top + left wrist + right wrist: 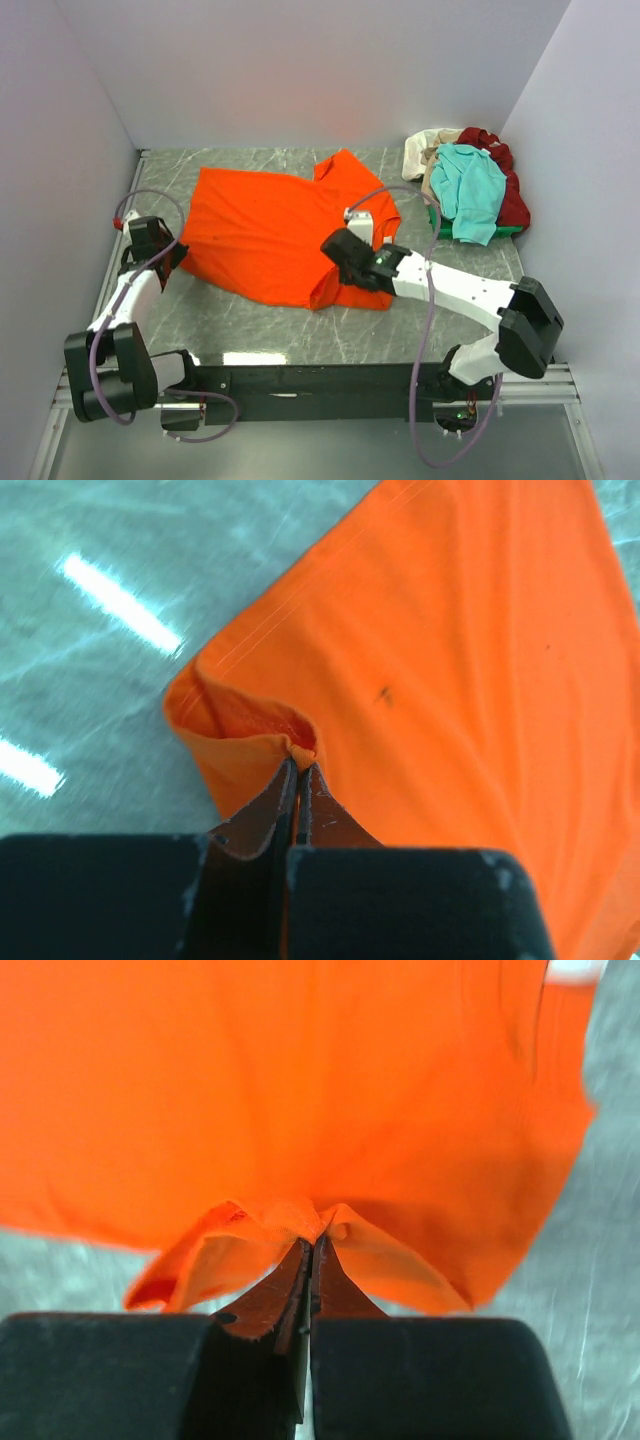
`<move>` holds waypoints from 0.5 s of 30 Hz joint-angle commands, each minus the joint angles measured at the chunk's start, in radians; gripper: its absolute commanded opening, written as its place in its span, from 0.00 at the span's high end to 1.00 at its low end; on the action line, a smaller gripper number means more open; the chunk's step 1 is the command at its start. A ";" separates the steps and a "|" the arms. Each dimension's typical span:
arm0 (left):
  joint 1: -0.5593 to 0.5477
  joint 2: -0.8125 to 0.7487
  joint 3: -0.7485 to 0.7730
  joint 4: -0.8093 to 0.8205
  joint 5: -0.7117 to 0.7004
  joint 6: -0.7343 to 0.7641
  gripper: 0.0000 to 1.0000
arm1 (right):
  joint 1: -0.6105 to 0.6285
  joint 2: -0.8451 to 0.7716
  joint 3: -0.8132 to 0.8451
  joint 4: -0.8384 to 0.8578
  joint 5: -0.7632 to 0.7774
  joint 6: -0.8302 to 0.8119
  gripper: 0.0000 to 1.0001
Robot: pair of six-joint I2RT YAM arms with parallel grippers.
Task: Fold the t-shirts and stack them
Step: Fold the tshirt
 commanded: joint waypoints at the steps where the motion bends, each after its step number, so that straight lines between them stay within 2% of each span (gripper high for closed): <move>1: 0.003 0.042 0.080 0.057 0.018 0.025 1.00 | -0.068 0.042 0.097 0.081 -0.015 -0.121 1.00; 8: 0.003 0.191 0.191 0.084 0.050 0.043 0.99 | -0.204 0.191 0.251 0.098 -0.038 -0.220 1.00; 15: 0.003 0.291 0.283 0.095 0.055 0.065 1.00 | -0.284 0.294 0.381 0.094 -0.039 -0.279 1.00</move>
